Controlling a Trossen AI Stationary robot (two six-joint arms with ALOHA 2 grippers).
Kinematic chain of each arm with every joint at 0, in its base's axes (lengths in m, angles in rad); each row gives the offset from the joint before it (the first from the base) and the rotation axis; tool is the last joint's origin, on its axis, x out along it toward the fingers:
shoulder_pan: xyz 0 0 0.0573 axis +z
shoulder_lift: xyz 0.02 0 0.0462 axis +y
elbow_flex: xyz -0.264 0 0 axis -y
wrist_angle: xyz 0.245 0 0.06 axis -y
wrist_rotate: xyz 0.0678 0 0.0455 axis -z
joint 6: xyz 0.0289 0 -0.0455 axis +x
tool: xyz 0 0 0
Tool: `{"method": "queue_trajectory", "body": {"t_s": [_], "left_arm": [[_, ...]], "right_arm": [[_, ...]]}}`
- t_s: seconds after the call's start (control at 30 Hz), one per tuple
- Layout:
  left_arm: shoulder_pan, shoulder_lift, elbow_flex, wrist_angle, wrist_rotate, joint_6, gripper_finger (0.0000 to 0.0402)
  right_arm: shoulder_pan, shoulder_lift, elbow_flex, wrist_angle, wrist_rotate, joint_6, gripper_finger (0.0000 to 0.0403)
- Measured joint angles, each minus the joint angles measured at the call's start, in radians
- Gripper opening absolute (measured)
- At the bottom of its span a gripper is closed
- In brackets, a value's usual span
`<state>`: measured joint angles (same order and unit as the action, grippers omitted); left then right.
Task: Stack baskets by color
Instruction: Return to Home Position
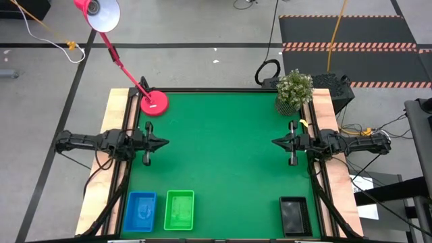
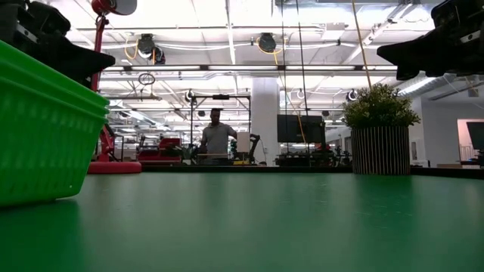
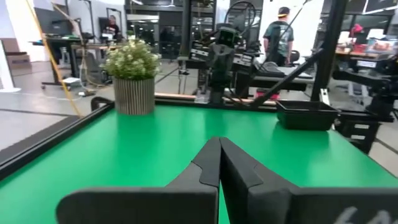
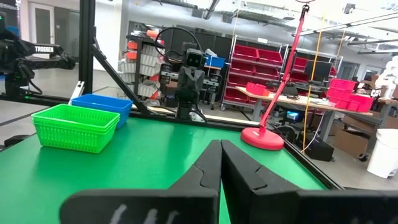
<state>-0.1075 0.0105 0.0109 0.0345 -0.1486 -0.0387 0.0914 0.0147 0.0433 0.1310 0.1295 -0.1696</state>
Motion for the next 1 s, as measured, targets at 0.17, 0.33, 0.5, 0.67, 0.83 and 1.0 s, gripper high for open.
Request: {"method": "queue_trajectory", "body": {"t_s": [0.17,0.33,0.5,0.67,0.83,1.0], "left_arm": [[0.009,0.0,0.0,-0.012,0.077,0.034,0.0002],[0.009,0.003,0.0,-0.022,0.125,0.038,0.0004],[0.008,0.003,0.0,-0.024,0.134,0.03,0.0005],[0.008,0.003,0.0,-0.023,0.129,0.033,0.0027],[0.008,0.003,0.0,-0.023,0.126,0.033,0.0041],[0.008,0.003,0.0,-0.022,0.126,0.033,0.0044]], "right_arm": [[0.0,0.0,0.0,0.0,0.0,0.0,0.0],[0.0,0.0,0.0,0.0,0.0,0.0,0.0],[0.0,0.0,0.0,0.0,0.0,0.0,0.0],[0.0,0.0,0.0,0.0,0.0,0.0,0.0],[0.0,0.0,0.0,0.0,0.0,0.0,0.0],[0.0,0.0,0.0,0.0,0.0,0.0,0.0]]}}
